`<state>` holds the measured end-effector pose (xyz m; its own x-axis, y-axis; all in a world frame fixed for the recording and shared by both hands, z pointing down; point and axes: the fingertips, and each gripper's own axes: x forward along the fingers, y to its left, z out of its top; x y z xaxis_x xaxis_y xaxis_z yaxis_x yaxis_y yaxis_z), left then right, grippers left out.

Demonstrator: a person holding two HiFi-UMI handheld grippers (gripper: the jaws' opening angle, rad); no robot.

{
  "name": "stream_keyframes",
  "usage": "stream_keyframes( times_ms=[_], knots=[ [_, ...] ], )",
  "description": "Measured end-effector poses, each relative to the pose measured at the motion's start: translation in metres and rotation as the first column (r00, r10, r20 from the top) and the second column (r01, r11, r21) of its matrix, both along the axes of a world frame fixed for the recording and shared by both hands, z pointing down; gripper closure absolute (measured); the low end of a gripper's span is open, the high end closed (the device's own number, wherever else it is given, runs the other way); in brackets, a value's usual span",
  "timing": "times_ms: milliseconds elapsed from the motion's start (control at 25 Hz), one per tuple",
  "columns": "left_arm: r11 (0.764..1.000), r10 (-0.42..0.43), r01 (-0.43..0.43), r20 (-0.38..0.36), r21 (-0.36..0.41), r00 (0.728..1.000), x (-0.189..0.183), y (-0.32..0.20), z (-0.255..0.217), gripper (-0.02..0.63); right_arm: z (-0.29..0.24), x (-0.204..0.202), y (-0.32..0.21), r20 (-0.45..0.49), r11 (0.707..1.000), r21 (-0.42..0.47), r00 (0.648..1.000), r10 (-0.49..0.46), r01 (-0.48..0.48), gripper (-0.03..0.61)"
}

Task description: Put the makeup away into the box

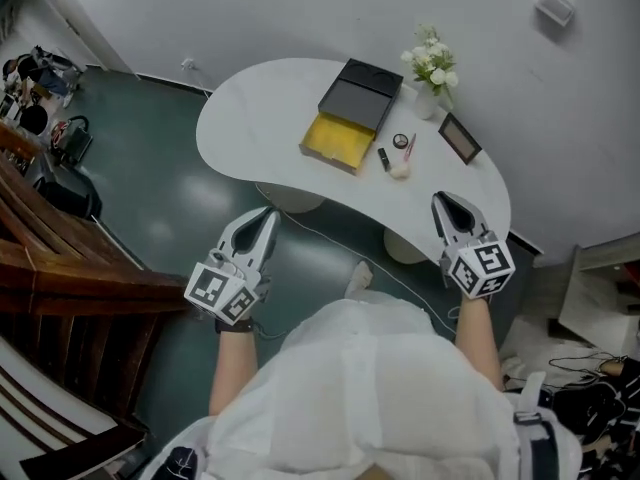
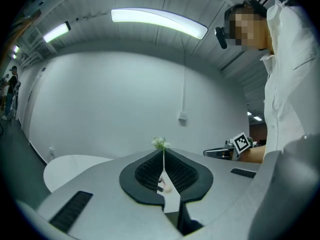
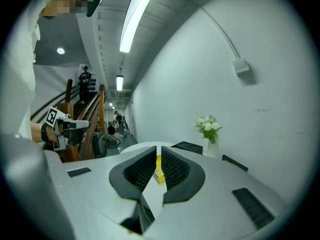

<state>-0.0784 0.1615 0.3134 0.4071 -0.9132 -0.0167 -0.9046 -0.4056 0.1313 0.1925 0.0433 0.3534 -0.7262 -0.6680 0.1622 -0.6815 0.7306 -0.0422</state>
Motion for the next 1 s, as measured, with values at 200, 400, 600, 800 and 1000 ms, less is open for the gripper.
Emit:
stream_keyframes(
  times_ms=[200,400,600,800,1000],
  knots=[
    [0.994,0.108,-0.108,0.033,-0.011,0.994,0.015,-0.073,0.002,0.592,0.01,-0.008,-0.055,-0.022,1.0,-0.025,1.0,-0.004,0.004,0.565],
    [0.982,0.188,-0.188,0.067,-0.012,0.98,0.031,-0.139,0.009,0.592,0.027,-0.019,-0.098,-0.054,0.998,-0.055,0.998,-0.045,0.042,0.528],
    [0.965,0.261,-0.257,0.085,-0.048,0.962,0.047,-0.182,0.029,0.592,0.059,-0.031,-0.126,-0.12,0.989,-0.114,0.987,-0.111,0.097,0.485],
    [0.947,0.314,-0.307,0.07,-0.09,0.947,0.058,-0.21,0.051,0.592,0.09,-0.055,-0.143,-0.183,0.972,-0.179,0.965,-0.188,0.155,0.483],
    [0.928,0.36,-0.352,0.049,-0.119,0.932,0.06,-0.231,0.065,0.592,0.118,-0.078,-0.156,-0.266,0.954,-0.234,0.931,-0.25,0.189,0.482]
  ],
)
